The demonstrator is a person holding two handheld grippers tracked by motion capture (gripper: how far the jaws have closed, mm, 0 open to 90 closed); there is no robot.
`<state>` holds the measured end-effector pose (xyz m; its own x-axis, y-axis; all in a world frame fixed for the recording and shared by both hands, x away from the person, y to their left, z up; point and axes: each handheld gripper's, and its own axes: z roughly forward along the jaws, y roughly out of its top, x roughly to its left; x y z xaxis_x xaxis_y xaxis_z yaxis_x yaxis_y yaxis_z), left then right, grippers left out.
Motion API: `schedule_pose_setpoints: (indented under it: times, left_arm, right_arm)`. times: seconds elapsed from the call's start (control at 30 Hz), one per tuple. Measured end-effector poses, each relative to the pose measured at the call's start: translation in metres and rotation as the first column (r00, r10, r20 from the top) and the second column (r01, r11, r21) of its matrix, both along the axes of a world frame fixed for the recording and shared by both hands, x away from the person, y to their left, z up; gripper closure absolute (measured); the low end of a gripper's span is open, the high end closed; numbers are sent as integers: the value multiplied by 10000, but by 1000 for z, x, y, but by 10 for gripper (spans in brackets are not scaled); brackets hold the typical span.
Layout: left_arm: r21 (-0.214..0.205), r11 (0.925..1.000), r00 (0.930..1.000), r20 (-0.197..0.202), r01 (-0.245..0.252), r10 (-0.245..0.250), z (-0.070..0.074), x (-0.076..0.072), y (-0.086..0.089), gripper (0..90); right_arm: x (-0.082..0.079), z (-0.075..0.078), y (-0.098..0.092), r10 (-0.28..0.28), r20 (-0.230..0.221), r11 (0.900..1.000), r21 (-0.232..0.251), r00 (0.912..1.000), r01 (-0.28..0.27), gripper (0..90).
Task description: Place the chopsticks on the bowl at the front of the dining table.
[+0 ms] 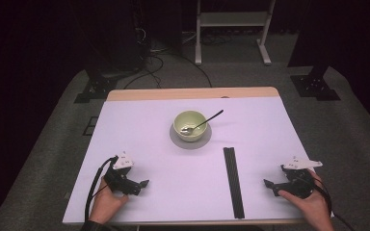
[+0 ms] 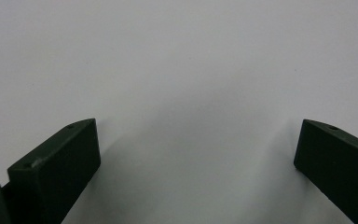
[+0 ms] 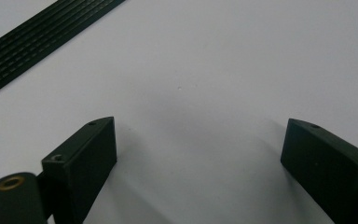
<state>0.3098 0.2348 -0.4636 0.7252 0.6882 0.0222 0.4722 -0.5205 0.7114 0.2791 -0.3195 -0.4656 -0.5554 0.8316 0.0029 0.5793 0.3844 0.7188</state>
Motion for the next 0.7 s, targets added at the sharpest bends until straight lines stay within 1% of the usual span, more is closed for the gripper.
schedule_pose_setpoints:
  times: [0.13, 0.27, 0.33, 0.43, 0.47, 0.5, 0.53, 0.7]
  left_arm:
    - [-12, 10000, 10000, -5, -3, 3, 0, 0, 0, 0]
    - [-45, 10000, 10000, -42, -11, 11, 0, 1, 0, 0]
    - [-32, 10000, 10000, -40, -6, 6, 0, 0, 0, 0]
    - [-38, 10000, 10000, -29, -8, 8, 0, 0, 0, 0]
    - [-37, 10000, 10000, -24, -7, 7, 0, 0, 0, 0]
    - [-37, 10000, 10000, -24, -7, 7, 0, 0, 0, 0]
    - [-23, 10000, 10000, -12, -1, 1, 0, 0, 0, 0]
    - [-16, 10000, 10000, 3, 0, 0, 0, 0, 0, 0]
  right_arm:
    - [0, 0, 0, 6, -7, 10000, 9, 10000, -6, 88]
    - [2, 2, 1, 21, -127, 10000, -59, 9999, -22, 93]
    - [4, 3, 2, 74, -79, 10000, -36, 9999, -74, 118]
    - [5, 3, 2, 122, -97, 9999, -116, 9999, -123, 118]
    - [6, 4, 3, 44, 0, 9999, -103, 10000, -44, 118]
    - [6, 4, 3, 44, 0, 9999, -103, 10000, -44, 118]
    - [7, 4, 2, 57, -6, 10000, 22, 10000, -57, 118]
    - [9, 7, 2, -17, 73, 9998, 182, 10000, 15, 119]
